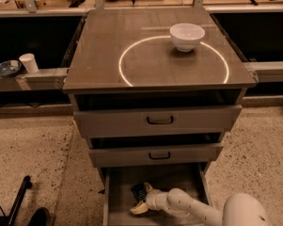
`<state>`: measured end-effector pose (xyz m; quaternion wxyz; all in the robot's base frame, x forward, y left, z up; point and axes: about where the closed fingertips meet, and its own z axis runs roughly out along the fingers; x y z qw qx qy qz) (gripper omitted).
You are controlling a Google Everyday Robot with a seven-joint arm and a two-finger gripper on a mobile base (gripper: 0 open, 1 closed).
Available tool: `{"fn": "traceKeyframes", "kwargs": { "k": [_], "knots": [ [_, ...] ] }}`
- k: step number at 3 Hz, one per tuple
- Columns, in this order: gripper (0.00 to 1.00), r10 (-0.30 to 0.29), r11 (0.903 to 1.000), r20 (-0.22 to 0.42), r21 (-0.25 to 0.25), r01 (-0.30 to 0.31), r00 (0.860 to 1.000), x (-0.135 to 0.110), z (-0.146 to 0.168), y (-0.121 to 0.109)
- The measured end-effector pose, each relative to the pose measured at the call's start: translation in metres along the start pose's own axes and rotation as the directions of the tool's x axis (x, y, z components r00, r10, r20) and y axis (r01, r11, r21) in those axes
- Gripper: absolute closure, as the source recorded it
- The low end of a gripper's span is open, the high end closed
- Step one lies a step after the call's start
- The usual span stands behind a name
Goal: Pick rxbar blueberry from bottom drawer and place on counter
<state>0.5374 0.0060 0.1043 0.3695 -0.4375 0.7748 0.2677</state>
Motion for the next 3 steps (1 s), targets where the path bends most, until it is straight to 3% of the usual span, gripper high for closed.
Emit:
{"fn": "traceKeyframes", "kwargs": {
  "k": [1, 2, 3],
  "knots": [
    [0.38, 0.007, 1.0000, 0.000, -0.001, -0.007, 1.000, 0.002, 0.005, 0.002],
    [0.69, -0.019, 0.9996, 0.035, -0.019, 0.019, 0.999, -0.005, 0.006, 0.009],
    [0.93, -0.045, 0.9985, 0.067, -0.030, 0.047, 0.997, -0.014, 0.003, 0.015]
  ]
}}
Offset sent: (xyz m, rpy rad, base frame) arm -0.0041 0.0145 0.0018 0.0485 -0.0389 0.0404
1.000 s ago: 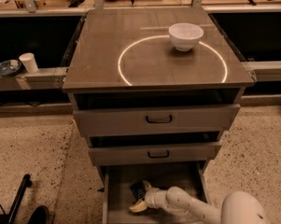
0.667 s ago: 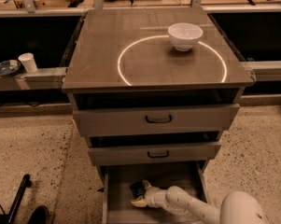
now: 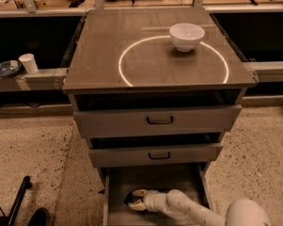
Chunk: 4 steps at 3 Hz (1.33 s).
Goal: Pick rxbar blueberry from bottom drawer and place on counter
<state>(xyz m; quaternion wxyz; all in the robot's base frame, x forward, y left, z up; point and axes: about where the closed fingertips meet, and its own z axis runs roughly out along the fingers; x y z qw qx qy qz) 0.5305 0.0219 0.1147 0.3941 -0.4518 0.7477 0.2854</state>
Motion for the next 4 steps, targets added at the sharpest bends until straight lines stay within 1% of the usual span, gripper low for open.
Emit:
{"fn": "traceKeyframes", "kwargs": {
  "k": [1, 2, 3, 4],
  "knots": [
    [1.00, -0.107, 0.9940, -0.043, 0.021, 0.108, 0.993, -0.007, -0.021, -0.009],
    [1.00, -0.334, 0.9408, -0.073, 0.037, 0.337, 0.940, -0.063, -0.074, -0.021],
    [1.00, -0.527, 0.8490, 0.006, -0.034, 0.527, 0.850, -0.122, -0.128, 0.014],
    [1.00, -0.566, 0.8133, 0.066, -0.121, 0.569, 0.822, -0.132, -0.141, 0.043]
  ]
}}
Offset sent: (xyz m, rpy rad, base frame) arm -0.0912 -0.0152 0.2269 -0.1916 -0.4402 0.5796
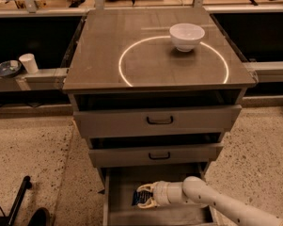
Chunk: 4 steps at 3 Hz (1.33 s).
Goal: Pick rxbar blueberry from bottom drawer and place on counter
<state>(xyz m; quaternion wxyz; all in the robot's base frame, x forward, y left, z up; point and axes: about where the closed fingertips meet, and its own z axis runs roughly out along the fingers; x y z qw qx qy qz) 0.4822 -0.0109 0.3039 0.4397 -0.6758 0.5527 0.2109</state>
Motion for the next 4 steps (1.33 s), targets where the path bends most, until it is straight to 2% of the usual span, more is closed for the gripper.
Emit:
{"fn": "traceKeyframes", "kwargs": {
  "k": [1, 2, 3, 4],
  "knots": [
    [1.00, 0.008, 1.0000, 0.010, 0.003, -0.008, 1.000, 0.001, 0.001, -0.001],
    [1.00, -0.062, 0.9981, 0.065, -0.002, 0.062, 0.996, -0.040, -0.023, -0.017],
    [1.00, -0.213, 0.9769, 0.106, 0.009, 0.214, 0.971, -0.118, -0.077, -0.052],
    [1.00, -0.291, 0.9551, 0.105, -0.024, 0.295, 0.951, -0.178, -0.125, -0.092]
  ]
}}
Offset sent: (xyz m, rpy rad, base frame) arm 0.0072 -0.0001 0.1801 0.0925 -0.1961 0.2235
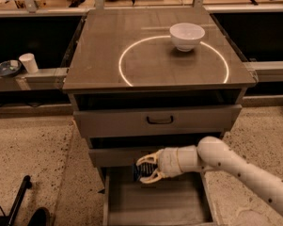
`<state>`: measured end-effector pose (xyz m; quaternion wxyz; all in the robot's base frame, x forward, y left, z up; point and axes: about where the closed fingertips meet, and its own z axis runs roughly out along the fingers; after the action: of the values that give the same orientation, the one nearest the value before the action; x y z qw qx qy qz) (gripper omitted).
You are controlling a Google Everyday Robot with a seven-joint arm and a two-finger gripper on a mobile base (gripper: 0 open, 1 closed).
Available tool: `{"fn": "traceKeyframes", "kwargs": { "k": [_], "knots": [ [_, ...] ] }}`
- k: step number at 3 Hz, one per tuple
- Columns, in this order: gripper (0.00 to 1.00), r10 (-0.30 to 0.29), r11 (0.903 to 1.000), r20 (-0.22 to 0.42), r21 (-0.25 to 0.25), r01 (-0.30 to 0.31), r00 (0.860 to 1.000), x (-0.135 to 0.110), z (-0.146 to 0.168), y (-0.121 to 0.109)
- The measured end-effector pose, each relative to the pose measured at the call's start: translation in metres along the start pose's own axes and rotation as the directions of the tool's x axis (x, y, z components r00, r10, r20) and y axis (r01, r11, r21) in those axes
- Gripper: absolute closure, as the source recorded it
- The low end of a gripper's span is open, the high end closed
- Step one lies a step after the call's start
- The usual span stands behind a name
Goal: Pick rxbar blueberry from bottom drawer and place on counter
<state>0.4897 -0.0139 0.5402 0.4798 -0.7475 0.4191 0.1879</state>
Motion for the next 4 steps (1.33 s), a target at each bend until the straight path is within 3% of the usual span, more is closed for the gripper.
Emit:
{"fn": "traceKeyframes", "kwargs": {
  "k": [1, 2, 3, 4],
  "knots": [
    [1.00, -0.026, 0.9984, -0.037, -0.052, 0.024, 0.999, -0.034, -0.040, -0.055],
    [1.00, -0.064, 0.9958, -0.102, -0.071, 0.057, 0.993, -0.075, -0.077, -0.099],
    [1.00, -0.096, 0.9944, -0.197, -0.062, 0.086, 0.976, -0.112, -0.105, -0.128],
    [1.00, -0.069, 0.9974, -0.287, -0.001, 0.072, 0.956, -0.133, -0.128, -0.172]
  ]
}}
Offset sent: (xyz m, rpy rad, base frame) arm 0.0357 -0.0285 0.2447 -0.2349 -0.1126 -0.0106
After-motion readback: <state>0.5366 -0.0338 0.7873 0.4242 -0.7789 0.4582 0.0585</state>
